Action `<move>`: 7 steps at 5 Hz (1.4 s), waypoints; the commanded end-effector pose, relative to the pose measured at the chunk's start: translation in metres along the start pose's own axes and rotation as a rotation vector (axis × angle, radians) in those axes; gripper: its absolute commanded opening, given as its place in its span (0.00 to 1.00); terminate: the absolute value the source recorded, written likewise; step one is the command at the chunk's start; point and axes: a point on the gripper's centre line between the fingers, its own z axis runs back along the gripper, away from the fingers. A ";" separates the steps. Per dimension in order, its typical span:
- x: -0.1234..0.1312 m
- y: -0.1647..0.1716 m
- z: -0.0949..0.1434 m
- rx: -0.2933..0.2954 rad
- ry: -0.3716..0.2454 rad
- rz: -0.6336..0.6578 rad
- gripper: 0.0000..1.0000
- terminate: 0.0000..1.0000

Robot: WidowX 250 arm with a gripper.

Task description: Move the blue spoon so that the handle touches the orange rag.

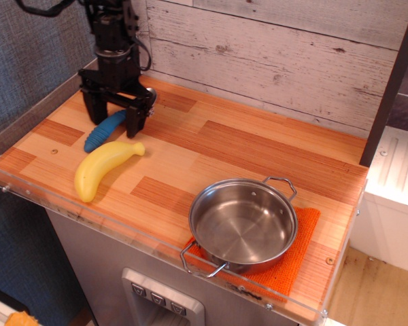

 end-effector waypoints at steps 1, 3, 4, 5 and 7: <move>0.003 -0.020 0.002 0.000 -0.010 -0.045 0.00 0.00; -0.004 -0.008 0.027 0.002 -0.040 0.001 0.00 0.00; -0.008 0.000 0.071 0.043 -0.111 0.076 0.00 0.00; -0.010 -0.010 0.102 0.111 -0.147 0.089 0.00 0.00; -0.001 -0.088 0.086 0.031 -0.126 -0.006 0.00 0.00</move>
